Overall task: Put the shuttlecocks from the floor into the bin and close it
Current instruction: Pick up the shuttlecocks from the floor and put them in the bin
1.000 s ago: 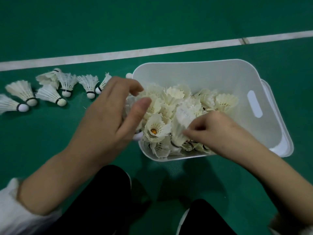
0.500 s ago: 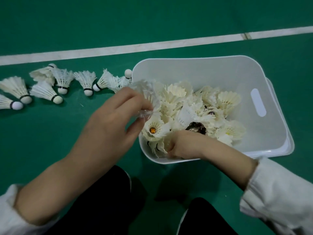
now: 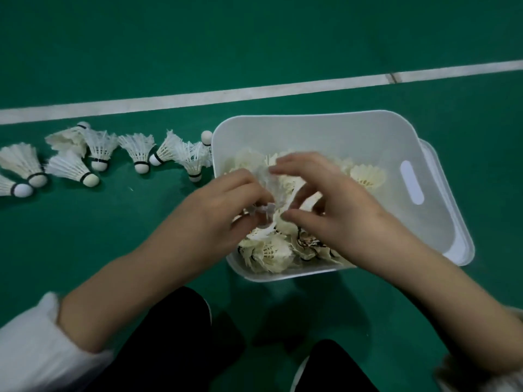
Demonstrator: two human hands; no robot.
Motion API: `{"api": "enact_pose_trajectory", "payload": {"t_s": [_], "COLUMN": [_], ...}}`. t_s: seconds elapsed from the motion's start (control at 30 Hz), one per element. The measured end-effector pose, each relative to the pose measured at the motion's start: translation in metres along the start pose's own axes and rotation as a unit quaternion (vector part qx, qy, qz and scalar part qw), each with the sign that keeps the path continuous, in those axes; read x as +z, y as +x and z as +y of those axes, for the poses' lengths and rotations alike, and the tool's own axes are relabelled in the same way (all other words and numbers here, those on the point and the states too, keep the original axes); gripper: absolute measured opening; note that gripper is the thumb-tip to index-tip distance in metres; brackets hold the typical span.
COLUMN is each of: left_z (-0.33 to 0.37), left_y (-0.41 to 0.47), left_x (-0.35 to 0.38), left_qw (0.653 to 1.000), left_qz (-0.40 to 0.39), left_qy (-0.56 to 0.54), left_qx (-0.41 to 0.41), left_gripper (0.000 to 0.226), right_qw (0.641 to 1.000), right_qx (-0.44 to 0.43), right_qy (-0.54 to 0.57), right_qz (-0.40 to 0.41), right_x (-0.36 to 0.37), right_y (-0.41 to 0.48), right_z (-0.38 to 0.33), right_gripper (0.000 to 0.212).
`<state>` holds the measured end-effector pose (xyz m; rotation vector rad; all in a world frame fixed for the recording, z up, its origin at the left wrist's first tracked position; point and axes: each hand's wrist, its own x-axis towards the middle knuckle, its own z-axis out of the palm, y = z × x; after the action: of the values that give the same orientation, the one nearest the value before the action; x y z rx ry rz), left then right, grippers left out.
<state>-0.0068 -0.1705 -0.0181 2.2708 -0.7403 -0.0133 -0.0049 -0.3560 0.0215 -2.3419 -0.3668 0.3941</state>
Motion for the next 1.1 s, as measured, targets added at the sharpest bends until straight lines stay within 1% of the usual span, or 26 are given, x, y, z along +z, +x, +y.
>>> {"api": "enact_pose_trajectory", "payload": {"t_s": [0.03,0.07,0.13,0.2,0.23,0.27,0.33,0.37,0.4,0.43,0.47,0.53,0.6,0.67,0.73,0.77,0.83,0.9,1.0,1.07,1.1], "left_z": [0.001,0.002,0.004,0.005,0.006,0.006,0.002,-0.003,-0.01,-0.018,-0.026,-0.042,-0.055,-0.065,-0.072,-0.075,-0.079,-0.083,-0.09,-0.094,-0.095], "left_y": [0.003,0.006,0.009,0.01,0.009,0.008,0.003,0.0,-0.004,-0.009,-0.015,-0.028,-0.041,-0.053,-0.061,-0.063,-0.066,-0.066,-0.068,-0.071,-0.072], "left_x": [0.003,0.004,0.003,-0.003,-0.007,-0.012,-0.024,-0.029,-0.033,-0.037,-0.04,-0.044,-0.046,-0.045,-0.043,-0.041,-0.039,-0.037,-0.036,-0.038,-0.04], "left_qw": [1.0,1.0,0.999,0.999,0.999,0.999,0.996,0.995,0.994,0.993,0.992,0.989,0.985,0.981,0.978,0.976,0.973,0.972,0.973,0.972,0.971], "left_qz": [-0.004,-0.006,-0.009,0.009,0.025,0.043,0.065,0.061,0.046,0.024,-0.001,-0.04,-0.05,-0.05,-0.055,-0.062,-0.077,-0.082,-0.079,-0.077,-0.078], "left_qy": [-0.004,-0.004,0.006,0.019,0.018,0.014,0.011,0.021,0.034,0.045,0.052,0.06,0.06,0.052,0.05,0.049,0.046,0.041,0.038,0.035,0.035], "left_qx": [0.012,0.021,0.035,0.028,0.01,-0.015,-0.059,-0.077,-0.091,-0.103,-0.114,-0.132,-0.155,-0.179,-0.194,-0.202,-0.214,-0.218,-0.215,-0.22,-0.223], "left_gripper": [0.019,0.018,0.021,0.024,0.026,0.026,0.02,0.016,0.013,0.012,0.011,0.012,0.011,0.006,0.005,0.004,0.006,0.007,0.007,0.007,0.008], "right_qw": [1.0,0.999,0.999,0.996,0.994,0.993,0.991,0.989,0.987,0.984,0.981,0.968,0.947,0.926,0.913,0.905,0.889,0.878,0.876,0.877,0.876], "right_qx": [-0.003,-0.006,-0.008,0.001,0.019,0.04,0.082,0.093,0.094,0.09,0.09,0.087,0.074,0.075,0.07,0.061,0.035,0.035,0.076,0.095,0.103], "right_qy": [-0.003,-0.014,-0.041,-0.078,-0.099,-0.108,-0.096,-0.088,-0.094,-0.112,-0.135,-0.201,-0.269,-0.3,-0.306,-0.317,-0.34,-0.343,-0.32,-0.31,-0.318], "right_qz": [-0.023,-0.028,0.01,0.048,0.043,0.02,-0.051,-0.079,-0.095,-0.102,-0.106,-0.125,-0.161,-0.216,-0.26,-0.277,-0.304,-0.331,-0.353,-0.356,-0.347], "right_x": [0.005,0.009,0.012,0.007,0.004,0.001,0.0,0.002,0.007,0.013,0.021,0.035,0.047,0.051,0.051,0.051,0.052,0.051,0.039,0.025,0.018], "right_y": [0.002,0.004,0.004,0.003,0.001,-0.001,-0.007,-0.01,-0.011,-0.011,-0.01,-0.006,0.0,0.008,0.016,0.019,0.025,0.027,0.025,0.02,0.019], "right_z": [0.005,0.009,0.016,0.022,0.025,0.029,0.032,0.031,0.031,0.03,0.03,0.033,0.036,0.036,0.035,0.034,0.034,0.031,0.021,0.014,0.009], "right_gripper": [0.037,0.028,0.011,0.01,0.01,0.01,0.02,0.018,0.01,0.009,0.014,0.015,0.015,0.026,0.033,0.031,0.019,0.018,0.032,0.034,0.042]}}
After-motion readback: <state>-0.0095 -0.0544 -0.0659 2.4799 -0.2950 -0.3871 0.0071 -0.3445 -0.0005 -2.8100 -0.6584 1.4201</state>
